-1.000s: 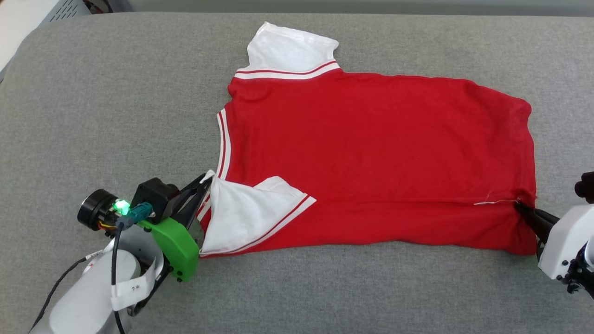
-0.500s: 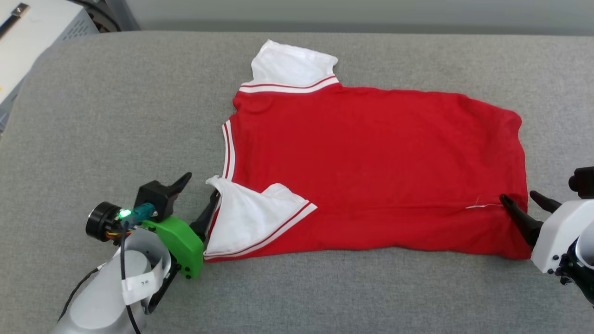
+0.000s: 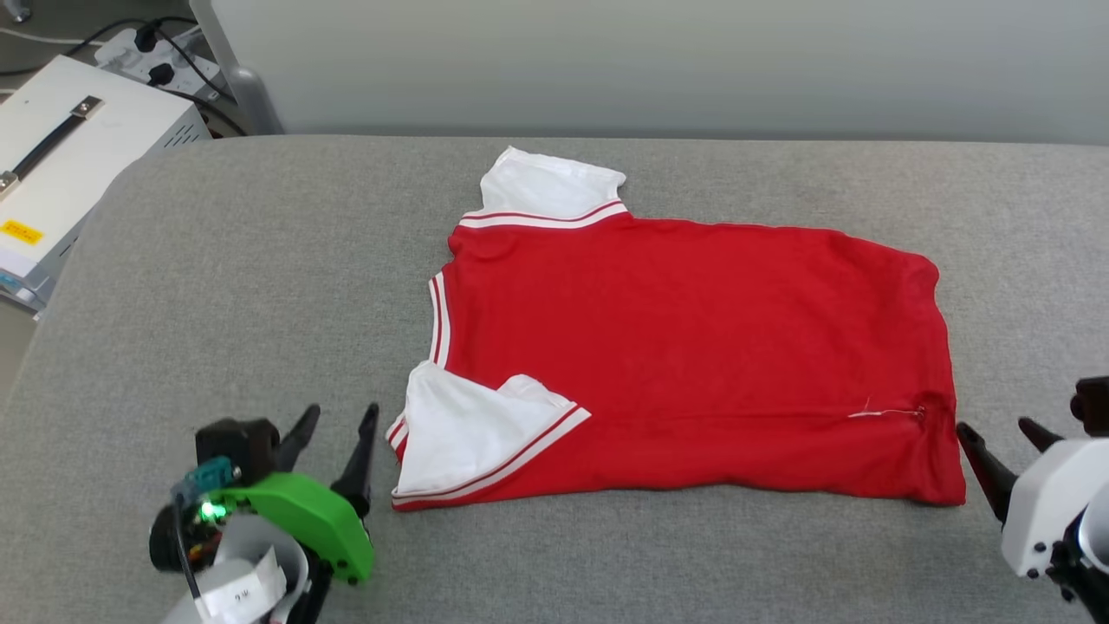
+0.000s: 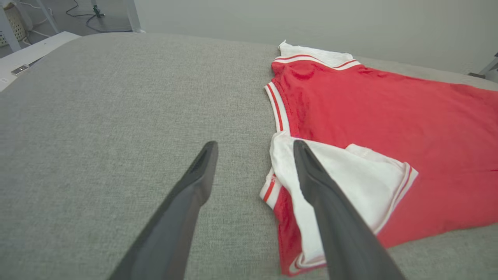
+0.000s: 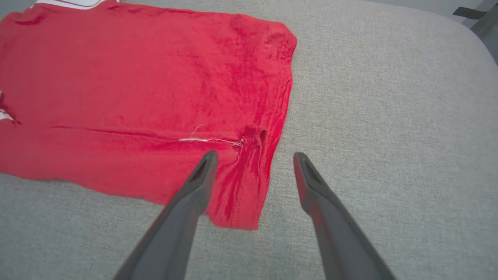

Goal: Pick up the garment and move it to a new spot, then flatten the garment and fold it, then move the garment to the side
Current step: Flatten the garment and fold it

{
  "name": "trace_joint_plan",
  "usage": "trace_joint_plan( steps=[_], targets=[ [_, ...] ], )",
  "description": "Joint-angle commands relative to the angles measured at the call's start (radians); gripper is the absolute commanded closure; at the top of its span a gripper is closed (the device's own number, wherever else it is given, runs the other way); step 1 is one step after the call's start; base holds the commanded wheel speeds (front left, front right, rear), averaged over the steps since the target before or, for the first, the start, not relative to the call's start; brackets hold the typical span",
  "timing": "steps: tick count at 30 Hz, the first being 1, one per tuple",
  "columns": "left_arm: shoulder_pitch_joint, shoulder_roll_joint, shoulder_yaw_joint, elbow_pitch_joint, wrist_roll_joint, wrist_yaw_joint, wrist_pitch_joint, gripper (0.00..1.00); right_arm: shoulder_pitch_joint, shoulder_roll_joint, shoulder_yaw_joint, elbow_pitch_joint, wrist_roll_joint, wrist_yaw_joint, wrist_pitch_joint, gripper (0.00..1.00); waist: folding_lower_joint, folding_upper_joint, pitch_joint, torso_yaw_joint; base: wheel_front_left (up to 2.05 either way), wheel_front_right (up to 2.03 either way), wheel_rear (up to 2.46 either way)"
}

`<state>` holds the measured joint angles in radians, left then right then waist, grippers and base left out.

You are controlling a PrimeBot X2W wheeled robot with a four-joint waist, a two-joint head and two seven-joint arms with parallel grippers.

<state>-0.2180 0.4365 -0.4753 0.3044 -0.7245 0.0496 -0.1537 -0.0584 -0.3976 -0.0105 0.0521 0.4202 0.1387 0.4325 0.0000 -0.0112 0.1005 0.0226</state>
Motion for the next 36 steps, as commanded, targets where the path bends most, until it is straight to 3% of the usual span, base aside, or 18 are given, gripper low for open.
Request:
trace_joint_plan(
  steps=[1, 11, 17, 29, 30, 31, 36],
  targets=[
    [0.035, -0.002, 0.005, -0.025, -0.018, 0.015, 0.018, 0.0, 0.026, 0.03, -0.027, -0.02, -0.022, -0.008, 0.022, 0.0, 0.0, 0.0112, -0.003, -0.002, 0.0, 0.0, 0.0],
    [0.119, 0.044, -0.036, -0.159, -0.055, 0.081, 0.213, 0.0, 0.088, 0.191, -0.129, -0.155, -0.117, -0.008, 0.113, 0.0, 0.0, 0.0112, 0.055, -0.028, 0.0, 0.0, 0.0],
    [0.098, 0.061, -0.054, -0.144, -0.032, 0.115, 0.268, 0.0, 0.072, 0.22, -0.123, -0.187, -0.127, -0.008, 0.119, 0.0, 0.0, 0.0112, 0.1, -0.051, 0.0, 0.0, 0.0],
    [0.036, 0.037, -0.077, -0.051, -0.018, 0.099, 0.271, 0.0, 0.052, 0.233, -0.117, -0.195, -0.14, -0.008, 0.108, 0.0, 0.0, 0.0112, 0.154, -0.069, 0.0, 0.0, 0.0],
    [0.034, 0.035, -0.085, -0.041, -0.019, 0.094, 0.282, 0.38, 0.051, 0.232, -0.115, -0.194, -0.144, -0.008, 0.108, 0.0, 0.0, 0.0112, 0.155, -0.069, 0.0, 0.0, 0.0],
    [0.032, 0.033, -0.095, -0.03, -0.02, 0.086, 0.295, 0.98, 0.05, 0.229, -0.114, -0.194, -0.149, -0.008, 0.106, 0.0, 0.0, 0.0112, 0.154, -0.069, 0.0, 0.0, 0.0],
    [0.028, 0.02, -0.112, -0.006, -0.028, 0.064, 0.301, 1.0, 0.045, 0.22, -0.116, -0.186, -0.161, -0.008, 0.101, 0.0, 0.0, 0.0112, 0.138, -0.062, 0.0, 0.0, 0.0]
  ],
)
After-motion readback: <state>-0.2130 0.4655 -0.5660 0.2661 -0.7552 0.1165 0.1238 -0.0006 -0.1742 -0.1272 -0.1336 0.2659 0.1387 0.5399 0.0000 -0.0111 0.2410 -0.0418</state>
